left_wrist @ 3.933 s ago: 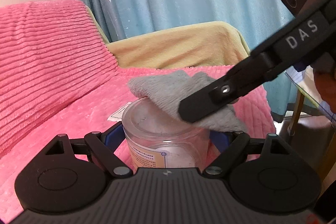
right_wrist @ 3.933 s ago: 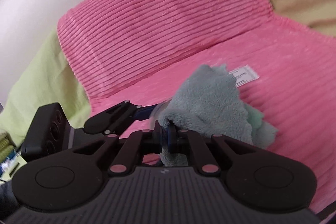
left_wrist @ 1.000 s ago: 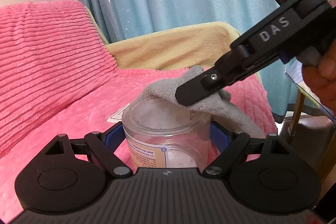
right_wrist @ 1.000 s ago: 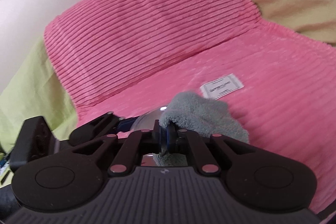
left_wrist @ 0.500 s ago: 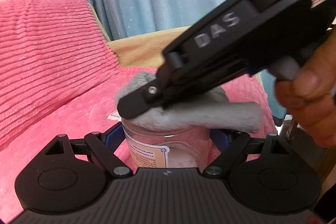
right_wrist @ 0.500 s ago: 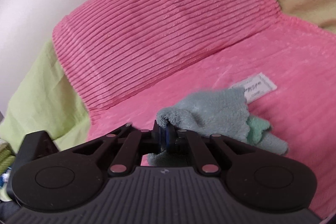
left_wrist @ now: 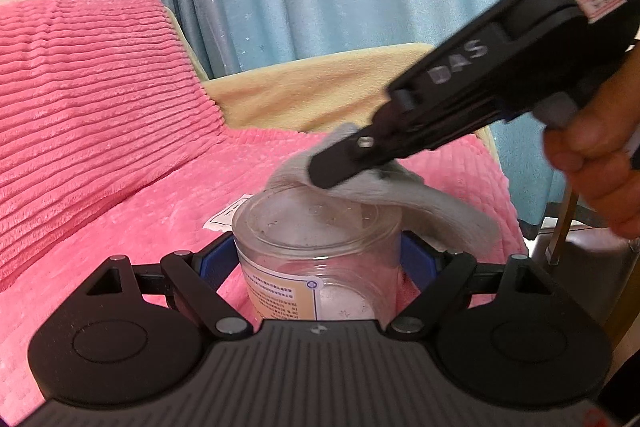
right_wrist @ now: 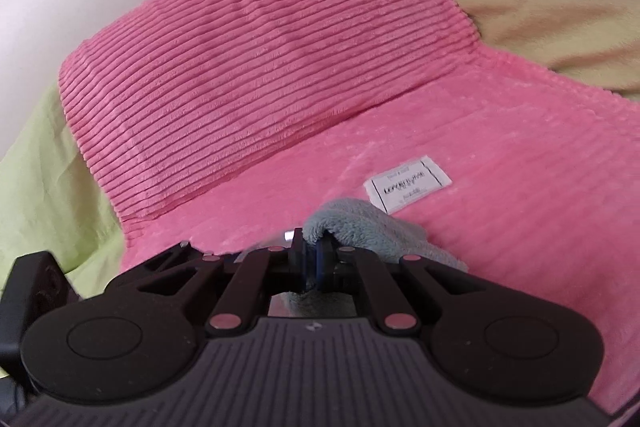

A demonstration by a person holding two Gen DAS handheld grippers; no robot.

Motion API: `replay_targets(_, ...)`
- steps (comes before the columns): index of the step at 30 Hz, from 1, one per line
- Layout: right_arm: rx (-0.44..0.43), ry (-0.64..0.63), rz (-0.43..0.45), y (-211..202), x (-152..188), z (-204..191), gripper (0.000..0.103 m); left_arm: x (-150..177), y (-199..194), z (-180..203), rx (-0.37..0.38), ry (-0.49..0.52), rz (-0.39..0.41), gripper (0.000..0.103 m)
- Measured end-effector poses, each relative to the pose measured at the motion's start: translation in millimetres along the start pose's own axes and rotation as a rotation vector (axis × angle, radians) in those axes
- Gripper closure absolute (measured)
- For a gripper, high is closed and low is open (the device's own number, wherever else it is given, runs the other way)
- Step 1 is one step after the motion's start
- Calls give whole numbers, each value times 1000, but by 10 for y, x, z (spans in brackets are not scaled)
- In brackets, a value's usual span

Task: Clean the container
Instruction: 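Wipe the jar rim with the cloth in the right tool while the left tool holds the jar, then rub the cloth around the jar rim with the right tool while the left tool holds the jar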

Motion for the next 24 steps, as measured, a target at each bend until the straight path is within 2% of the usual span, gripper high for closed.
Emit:
replay_targets(3, 11, 1, -1, -37, -3, 24, 101, -2, 5, 15, -1, 5, 0, 18)
replay_targets(6, -14, 11, -15, -74, 47, -17, 101, -3, 13, 30, -2, 9, -1, 18)
replay_targets(9, -43, 13, -27, -50, 76, -82, 101, 139, -91, -310, 60, 31, 15, 18)
replay_targets(13, -85, 15, -35, 33, 110, -197, 101, 127, -79, -284, 58, 27, 13, 18)
replay_targets(24, 2, -19, 26, 149, 29, -165, 102, 124, -119, -289, 68, 11, 7, 18)
Point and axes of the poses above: each gripper's, at about its wrist camera, not at the fingertips, and y roughly the way its jaws point, z to its right, x to its underside, the point moved 3 cm from there along y, roughly the way its jaws point, and after that the axes turned 5 degrees about z, right-handed, at the moved point
